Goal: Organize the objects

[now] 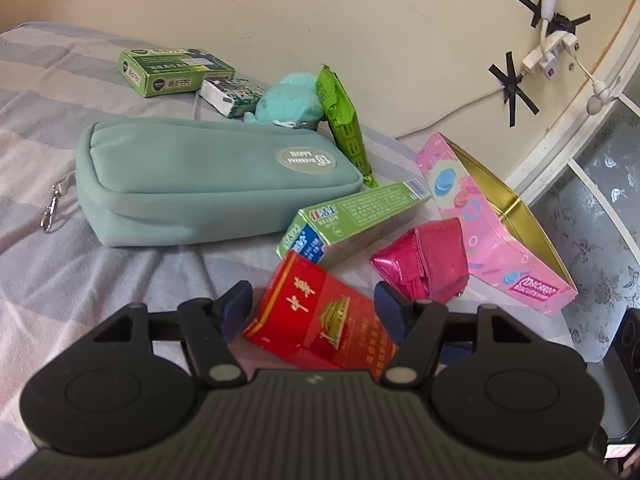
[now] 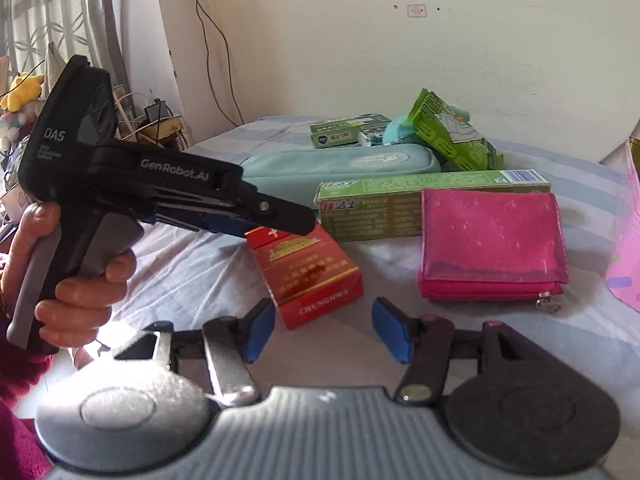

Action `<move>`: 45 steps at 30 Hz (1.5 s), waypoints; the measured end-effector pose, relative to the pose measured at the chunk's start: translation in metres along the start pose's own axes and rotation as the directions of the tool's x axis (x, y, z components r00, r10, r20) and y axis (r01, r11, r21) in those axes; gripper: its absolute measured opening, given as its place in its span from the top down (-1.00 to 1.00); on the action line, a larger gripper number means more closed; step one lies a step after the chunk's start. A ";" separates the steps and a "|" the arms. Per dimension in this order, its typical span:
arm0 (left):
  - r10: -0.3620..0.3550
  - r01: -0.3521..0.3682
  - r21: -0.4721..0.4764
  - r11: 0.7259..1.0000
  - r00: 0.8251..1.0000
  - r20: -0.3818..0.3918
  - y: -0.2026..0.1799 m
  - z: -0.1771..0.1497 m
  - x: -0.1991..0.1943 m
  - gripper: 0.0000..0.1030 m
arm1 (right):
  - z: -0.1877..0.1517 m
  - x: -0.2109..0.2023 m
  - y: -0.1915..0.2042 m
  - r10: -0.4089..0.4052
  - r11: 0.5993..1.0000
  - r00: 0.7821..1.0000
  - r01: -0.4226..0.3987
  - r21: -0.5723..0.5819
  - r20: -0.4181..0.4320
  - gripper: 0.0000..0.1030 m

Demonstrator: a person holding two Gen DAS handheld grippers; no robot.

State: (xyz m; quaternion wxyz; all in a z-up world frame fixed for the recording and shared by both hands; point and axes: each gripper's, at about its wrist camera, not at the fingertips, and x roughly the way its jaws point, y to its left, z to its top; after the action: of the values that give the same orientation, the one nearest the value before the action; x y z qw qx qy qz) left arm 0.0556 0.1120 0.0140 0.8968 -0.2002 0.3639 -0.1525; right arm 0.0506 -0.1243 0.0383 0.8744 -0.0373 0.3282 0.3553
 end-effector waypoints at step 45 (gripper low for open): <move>-0.217 0.245 0.552 0.797 0.969 -0.118 -0.339 0.023 0.208 -0.18 | -0.051 -0.162 -0.246 -0.701 0.703 0.690 0.626 0.338 0.180 -0.18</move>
State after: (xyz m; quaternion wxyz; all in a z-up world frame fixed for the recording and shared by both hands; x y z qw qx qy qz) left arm 0.1718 -0.2656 0.0654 0.8812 0.0338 0.2975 -0.3659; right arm 0.0949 -0.4197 0.0543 0.9794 0.0093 0.1994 -0.0310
